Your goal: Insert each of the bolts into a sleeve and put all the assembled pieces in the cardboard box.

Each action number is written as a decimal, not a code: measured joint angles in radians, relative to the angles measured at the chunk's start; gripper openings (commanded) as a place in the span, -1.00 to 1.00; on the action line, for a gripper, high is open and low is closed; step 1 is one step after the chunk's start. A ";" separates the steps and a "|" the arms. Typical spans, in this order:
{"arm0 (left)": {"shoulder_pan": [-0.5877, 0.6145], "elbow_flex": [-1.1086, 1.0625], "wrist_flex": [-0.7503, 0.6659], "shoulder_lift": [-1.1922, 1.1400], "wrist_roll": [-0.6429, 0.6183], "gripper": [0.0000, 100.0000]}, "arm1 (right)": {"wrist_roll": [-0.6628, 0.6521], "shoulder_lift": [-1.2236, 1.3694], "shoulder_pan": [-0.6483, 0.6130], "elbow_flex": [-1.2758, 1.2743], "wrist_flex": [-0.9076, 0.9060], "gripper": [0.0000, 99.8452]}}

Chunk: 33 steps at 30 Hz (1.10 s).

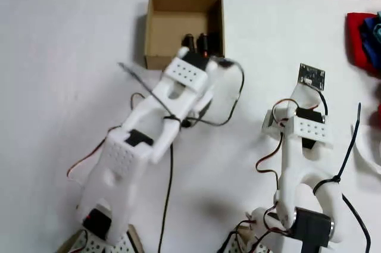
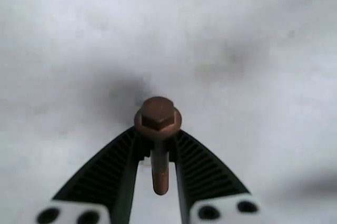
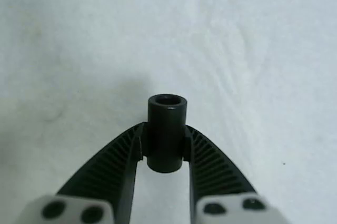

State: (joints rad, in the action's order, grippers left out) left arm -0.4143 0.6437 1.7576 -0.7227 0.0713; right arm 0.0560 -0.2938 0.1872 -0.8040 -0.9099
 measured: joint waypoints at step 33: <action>0.160 -1.421 -1.122 1.505 -0.141 -0.94 | 0.000 -1.376 -0.465 -0.875 0.296 -0.95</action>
State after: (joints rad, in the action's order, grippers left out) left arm -0.2547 -0.7772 0.6360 0.7825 -0.0698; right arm 0.0560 -1.6701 -0.2777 -1.6786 -0.6137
